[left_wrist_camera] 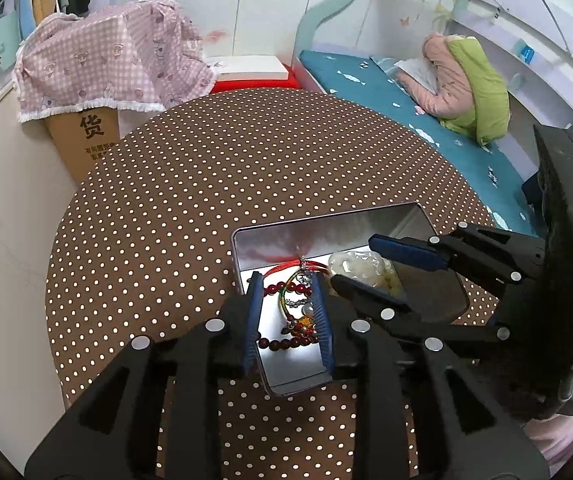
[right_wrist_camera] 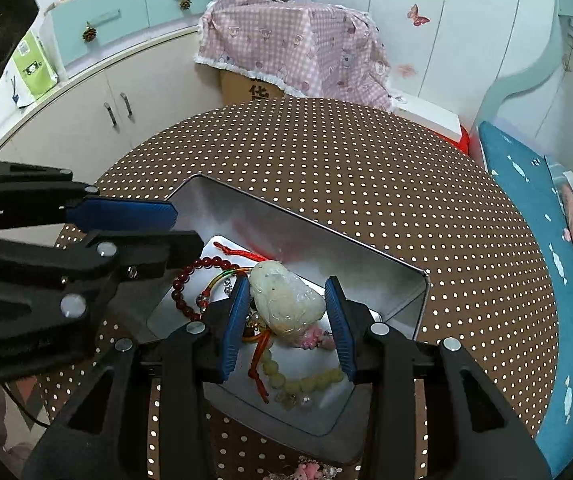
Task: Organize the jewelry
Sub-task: 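Carry the jade pendant and silver chain into the tray and open both tools, then move both tools back to the pink-and-white charm pile beside the tray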
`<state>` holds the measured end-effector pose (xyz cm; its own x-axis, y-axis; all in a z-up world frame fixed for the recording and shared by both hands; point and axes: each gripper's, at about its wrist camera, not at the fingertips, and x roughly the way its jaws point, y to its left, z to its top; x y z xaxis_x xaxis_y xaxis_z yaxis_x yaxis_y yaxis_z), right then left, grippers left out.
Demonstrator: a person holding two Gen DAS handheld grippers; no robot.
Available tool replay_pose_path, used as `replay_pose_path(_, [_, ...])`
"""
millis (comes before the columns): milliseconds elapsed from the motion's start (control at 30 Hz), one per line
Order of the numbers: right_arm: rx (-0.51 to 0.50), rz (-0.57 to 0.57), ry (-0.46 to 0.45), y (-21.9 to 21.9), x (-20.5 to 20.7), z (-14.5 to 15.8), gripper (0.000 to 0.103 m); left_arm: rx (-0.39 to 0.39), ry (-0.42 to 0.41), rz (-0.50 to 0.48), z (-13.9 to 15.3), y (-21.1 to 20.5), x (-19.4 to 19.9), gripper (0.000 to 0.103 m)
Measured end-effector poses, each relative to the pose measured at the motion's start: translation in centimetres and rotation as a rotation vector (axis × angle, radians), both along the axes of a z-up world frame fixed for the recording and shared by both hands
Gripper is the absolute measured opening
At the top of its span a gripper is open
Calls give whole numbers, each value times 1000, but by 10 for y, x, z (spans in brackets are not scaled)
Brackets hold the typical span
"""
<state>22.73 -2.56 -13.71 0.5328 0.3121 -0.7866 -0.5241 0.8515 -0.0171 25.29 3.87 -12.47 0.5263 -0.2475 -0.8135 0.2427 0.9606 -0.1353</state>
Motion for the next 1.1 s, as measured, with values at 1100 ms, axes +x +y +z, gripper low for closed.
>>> replay_pose_path(1100, [87, -278, -6, -104, -96, -2, 47, -5, 49, -133, -14, -71, -108, 43])
